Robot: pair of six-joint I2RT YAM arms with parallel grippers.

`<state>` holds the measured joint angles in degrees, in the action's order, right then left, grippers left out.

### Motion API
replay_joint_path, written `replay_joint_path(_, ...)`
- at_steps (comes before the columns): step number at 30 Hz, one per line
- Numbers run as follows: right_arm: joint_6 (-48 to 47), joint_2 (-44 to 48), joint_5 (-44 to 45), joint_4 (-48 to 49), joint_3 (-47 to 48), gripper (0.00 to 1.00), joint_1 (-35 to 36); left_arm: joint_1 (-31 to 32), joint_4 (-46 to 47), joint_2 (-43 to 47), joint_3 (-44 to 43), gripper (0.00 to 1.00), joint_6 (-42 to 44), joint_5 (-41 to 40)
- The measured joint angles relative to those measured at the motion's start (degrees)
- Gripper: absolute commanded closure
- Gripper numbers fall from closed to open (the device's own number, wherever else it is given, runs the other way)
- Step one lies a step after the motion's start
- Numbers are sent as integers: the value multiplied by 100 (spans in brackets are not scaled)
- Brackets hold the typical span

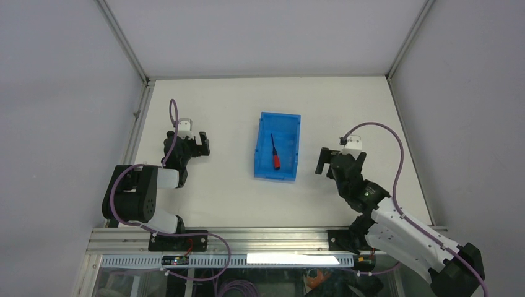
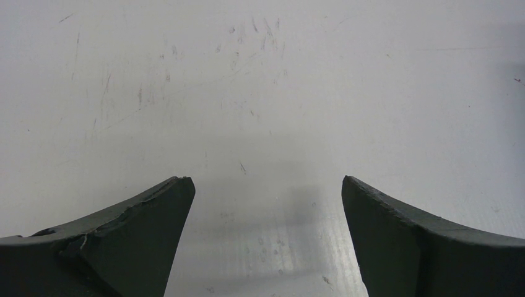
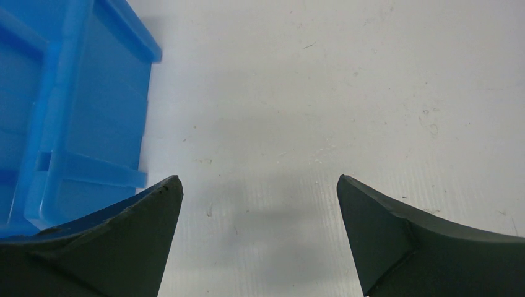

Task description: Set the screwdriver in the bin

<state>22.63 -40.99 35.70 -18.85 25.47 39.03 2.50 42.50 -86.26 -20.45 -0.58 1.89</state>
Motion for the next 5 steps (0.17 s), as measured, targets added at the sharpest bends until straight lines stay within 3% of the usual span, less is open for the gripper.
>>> replay_joint_path(5,109,197,103,372,-271,1,-2,0,-2,0,0,1,-2,0)
